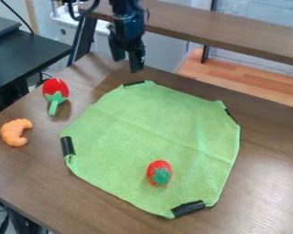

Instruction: Folding The Cloth From Top Left To Bottom Right

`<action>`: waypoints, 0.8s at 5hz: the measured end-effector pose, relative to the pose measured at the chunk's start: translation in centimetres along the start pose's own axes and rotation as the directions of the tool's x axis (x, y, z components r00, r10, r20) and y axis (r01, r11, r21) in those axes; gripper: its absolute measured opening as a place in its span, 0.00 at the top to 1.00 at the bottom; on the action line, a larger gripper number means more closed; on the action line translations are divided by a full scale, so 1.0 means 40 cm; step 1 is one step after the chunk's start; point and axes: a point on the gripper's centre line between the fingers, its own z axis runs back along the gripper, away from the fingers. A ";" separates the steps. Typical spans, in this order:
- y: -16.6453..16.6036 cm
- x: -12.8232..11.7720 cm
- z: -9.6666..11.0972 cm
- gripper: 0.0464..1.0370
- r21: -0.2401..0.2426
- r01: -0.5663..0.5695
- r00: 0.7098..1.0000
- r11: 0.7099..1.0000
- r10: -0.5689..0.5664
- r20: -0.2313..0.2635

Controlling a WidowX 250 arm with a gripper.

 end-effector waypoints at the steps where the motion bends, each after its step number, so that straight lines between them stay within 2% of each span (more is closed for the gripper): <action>1: 0.012 0.018 -0.008 0.04 0.027 0.040 0.997 0.999 -0.041 0.059; 2: 0.027 0.007 -0.061 0.04 0.024 0.042 0.998 0.999 -0.043 0.040; 4: 0.060 0.022 -0.114 0.04 0.060 0.030 0.999 0.998 -0.031 0.024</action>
